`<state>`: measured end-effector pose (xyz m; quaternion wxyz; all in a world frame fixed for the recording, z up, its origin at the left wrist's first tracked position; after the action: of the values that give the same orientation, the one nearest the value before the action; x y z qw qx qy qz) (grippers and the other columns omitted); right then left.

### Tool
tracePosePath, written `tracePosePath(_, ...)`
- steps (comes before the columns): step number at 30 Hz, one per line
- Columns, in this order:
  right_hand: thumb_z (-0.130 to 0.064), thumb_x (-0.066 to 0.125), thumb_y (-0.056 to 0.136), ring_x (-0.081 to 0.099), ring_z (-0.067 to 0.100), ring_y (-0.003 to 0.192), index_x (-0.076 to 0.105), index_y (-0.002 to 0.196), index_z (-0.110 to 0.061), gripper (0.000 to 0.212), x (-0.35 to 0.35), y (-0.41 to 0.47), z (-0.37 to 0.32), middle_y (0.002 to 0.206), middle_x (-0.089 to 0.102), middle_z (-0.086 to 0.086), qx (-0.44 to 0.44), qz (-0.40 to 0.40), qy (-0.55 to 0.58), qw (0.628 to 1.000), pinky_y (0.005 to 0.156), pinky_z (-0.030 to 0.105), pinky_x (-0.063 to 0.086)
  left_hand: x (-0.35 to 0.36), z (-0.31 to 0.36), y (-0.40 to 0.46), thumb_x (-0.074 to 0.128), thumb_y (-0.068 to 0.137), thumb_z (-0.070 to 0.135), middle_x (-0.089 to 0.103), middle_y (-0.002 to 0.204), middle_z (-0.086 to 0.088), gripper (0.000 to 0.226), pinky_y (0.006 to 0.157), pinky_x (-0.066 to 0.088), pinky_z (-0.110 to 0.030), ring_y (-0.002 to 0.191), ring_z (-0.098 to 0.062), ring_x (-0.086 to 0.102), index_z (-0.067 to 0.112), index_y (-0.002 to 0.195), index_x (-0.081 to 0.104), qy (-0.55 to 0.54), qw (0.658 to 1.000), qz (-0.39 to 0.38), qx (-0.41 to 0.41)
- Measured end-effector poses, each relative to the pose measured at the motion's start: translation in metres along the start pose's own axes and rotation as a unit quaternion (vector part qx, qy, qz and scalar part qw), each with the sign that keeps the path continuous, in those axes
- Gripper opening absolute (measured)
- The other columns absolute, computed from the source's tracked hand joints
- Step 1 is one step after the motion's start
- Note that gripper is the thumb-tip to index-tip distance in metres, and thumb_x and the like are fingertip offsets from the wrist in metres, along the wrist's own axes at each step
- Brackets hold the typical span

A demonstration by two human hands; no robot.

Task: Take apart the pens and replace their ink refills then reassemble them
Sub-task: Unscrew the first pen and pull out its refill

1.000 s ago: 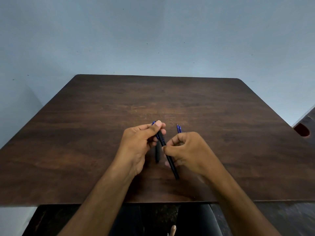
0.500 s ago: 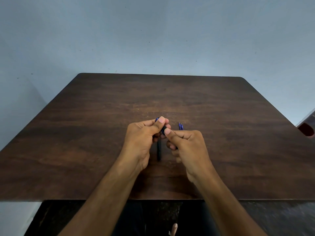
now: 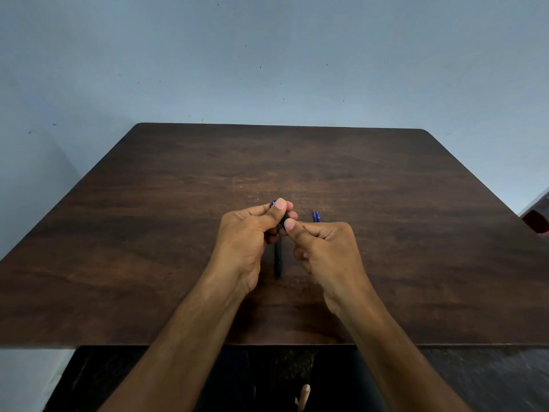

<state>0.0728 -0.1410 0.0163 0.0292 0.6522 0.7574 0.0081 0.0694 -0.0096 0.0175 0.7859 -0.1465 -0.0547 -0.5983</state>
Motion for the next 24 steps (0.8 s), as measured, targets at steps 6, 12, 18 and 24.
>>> tracePosePath(6,-0.035,0.064,0.096,0.029,0.007,0.041,0.072,0.083,0.004,0.042,0.001,-0.005,0.000,0.053,0.038,0.006,0.004,0.000,-0.022,1.000,0.040,0.017,0.027,-0.002,0.002,0.000,0.070,0.088,0.027,0.078,0.093,-0.008,0.017,0.082,0.051,-0.030,0.086,-0.016,0.066,0.014,0.091,0.081,0.010,1.000,-0.023,-0.006)
tracePosePath(12,-0.029,0.060,0.099,0.036,0.009,0.041,0.074,0.083,-0.001,0.035,-0.003,-0.006,-0.002,0.060,0.050,0.009,0.083,-0.035,0.023,0.996,0.037,0.019,0.028,-0.001,0.004,-0.004,0.073,0.081,0.037,0.076,0.089,-0.003,0.028,0.083,0.048,-0.031,0.075,-0.009,0.065,0.015,0.096,0.081,0.004,0.999,-0.030,0.013)
tracePosePath(18,-0.015,0.053,0.097,0.036,0.011,0.043,0.079,0.091,-0.010,0.027,-0.009,-0.003,-0.004,0.057,0.055,0.006,0.114,-0.041,0.052,0.991,0.038,0.021,0.027,0.002,0.005,-0.005,0.076,0.075,0.037,0.072,0.079,-0.005,0.031,0.075,0.044,-0.031,0.065,-0.005,0.062,0.013,0.094,0.081,0.001,0.999,-0.021,0.026)
tracePosePath(24,-0.015,0.057,0.097,0.040,0.011,0.043,0.079,0.089,-0.010,0.024,-0.011,-0.003,-0.003,0.058,0.061,0.007,0.097,-0.041,0.050,0.993,0.038,0.022,0.029,-0.004,0.008,0.000,0.086,0.058,0.037,0.073,0.077,-0.010,0.035,0.068,0.052,-0.030,0.067,-0.013,0.061,0.011,0.080,0.079,0.008,0.997,0.050,0.052)
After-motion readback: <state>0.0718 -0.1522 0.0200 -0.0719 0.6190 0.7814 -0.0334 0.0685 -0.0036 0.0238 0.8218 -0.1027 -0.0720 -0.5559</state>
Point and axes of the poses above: each hand's wrist, its own y-axis towards the middle knuckle, its own x-axis out of the palm, z = x × y, the point moved 4 cm from there along y, towards the middle knuckle
